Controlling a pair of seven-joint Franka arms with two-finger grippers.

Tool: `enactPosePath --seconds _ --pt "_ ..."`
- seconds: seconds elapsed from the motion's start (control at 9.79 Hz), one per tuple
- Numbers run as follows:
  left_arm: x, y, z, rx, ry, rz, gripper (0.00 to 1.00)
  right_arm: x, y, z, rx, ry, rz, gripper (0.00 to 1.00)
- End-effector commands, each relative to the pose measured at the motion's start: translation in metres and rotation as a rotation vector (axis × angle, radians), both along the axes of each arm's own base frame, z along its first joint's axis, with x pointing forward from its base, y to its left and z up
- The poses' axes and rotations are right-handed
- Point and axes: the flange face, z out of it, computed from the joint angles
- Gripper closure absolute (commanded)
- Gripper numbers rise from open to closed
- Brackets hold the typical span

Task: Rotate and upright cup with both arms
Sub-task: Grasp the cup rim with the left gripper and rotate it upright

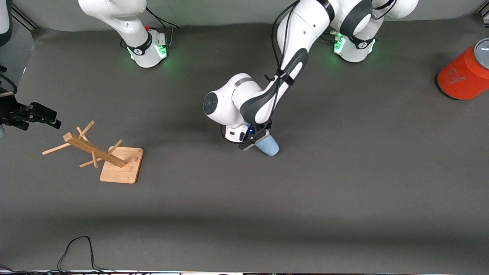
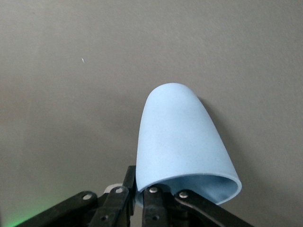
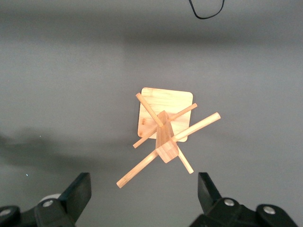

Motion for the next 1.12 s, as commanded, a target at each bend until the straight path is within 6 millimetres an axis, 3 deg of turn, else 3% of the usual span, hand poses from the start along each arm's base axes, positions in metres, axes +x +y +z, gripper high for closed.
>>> enactPosePath --seconds 0.0,0.1,0.51,0.82,1.02 --pt "0.014 0.014 0.029 -0.092 0.120 -0.050 1.00 -0.006 -0.003 0.004 -0.014 -0.017 0.023 0.00" --pt "0.024 0.026 0.040 -0.170 0.212 -0.077 1.00 -0.006 0.000 0.004 -0.015 -0.017 0.027 0.00" --pt "0.052 0.082 0.046 -0.491 0.627 -0.143 1.00 -0.006 0.004 0.003 -0.035 -0.013 0.040 0.00" --pt "0.054 0.076 0.038 -0.627 0.661 -0.137 1.00 -0.007 0.001 0.006 -0.035 -0.016 0.032 0.00" --pt "0.049 0.067 0.021 -0.661 0.661 -0.132 1.00 -0.007 0.000 0.003 -0.033 -0.001 0.031 0.00"
